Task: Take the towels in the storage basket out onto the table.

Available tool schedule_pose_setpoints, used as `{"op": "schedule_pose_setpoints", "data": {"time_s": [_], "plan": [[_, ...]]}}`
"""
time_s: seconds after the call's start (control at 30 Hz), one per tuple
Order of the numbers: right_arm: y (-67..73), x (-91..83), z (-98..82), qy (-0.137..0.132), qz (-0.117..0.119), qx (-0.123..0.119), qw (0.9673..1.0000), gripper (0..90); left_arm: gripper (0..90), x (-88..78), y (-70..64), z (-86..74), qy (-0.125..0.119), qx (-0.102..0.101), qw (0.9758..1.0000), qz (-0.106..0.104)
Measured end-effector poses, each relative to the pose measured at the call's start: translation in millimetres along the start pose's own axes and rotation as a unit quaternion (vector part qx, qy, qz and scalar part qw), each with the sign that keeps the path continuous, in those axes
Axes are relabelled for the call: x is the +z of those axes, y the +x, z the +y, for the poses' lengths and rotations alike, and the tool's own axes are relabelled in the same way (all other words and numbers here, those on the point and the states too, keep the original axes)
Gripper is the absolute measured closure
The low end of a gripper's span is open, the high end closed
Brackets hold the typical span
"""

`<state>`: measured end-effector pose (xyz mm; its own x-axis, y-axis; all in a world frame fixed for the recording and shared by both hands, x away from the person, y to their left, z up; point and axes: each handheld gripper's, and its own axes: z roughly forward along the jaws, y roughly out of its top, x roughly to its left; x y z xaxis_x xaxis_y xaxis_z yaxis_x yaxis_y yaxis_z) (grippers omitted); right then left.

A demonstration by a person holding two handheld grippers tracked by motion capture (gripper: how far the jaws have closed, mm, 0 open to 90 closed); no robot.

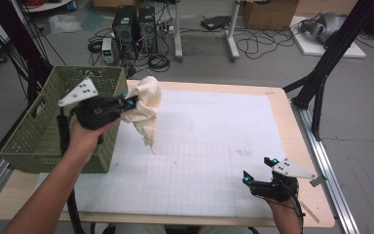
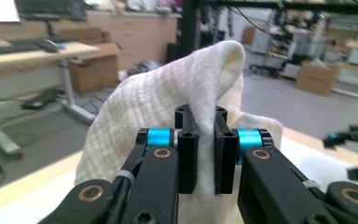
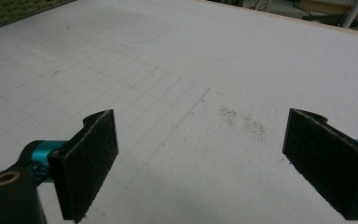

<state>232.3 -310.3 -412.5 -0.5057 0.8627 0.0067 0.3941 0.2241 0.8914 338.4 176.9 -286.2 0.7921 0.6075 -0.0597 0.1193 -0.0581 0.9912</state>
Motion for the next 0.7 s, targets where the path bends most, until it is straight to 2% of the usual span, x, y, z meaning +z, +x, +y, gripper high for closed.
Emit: {"op": "schedule_pose_setpoints", "data": {"time_s": [0.13, 0.3, 0.47, 0.53, 0.7], "plan": [[0.5, 0.8, 0.0, 0.002, 0.001, -0.001, 1.0, 9.5, 83.0, 26.5, -15.6, -17.4, 0.025, 0.001, 0.9992, -0.031], [0.2, 0.6, -0.3, 0.001, 0.001, -0.002, 1.0, 9.5, 81.8, 57.6, -32.5, -40.6, 0.059, -0.007, 0.9962, -0.065], [-2.1, -0.9, -1.4, 0.0, -0.002, -0.002, 1.0, 9.5, 81.7, 80.4, -42.7, -61.6, 0.096, -0.01, 0.9919, -0.083], [-2.2, -1.0, -1.5, 0.0, -0.002, -0.001, 1.0, 9.5, 81.3, 89.6, -43.9, -69.5, 0.109, -0.021, 0.9899, -0.088], [-1.4, 1.1, -1.3, 0.003, -0.001, -0.004, 1.0, 9.5, 80.4, 113.9, -48.1, -86.3, 0.141, -0.03, 0.9846, -0.099]]}}
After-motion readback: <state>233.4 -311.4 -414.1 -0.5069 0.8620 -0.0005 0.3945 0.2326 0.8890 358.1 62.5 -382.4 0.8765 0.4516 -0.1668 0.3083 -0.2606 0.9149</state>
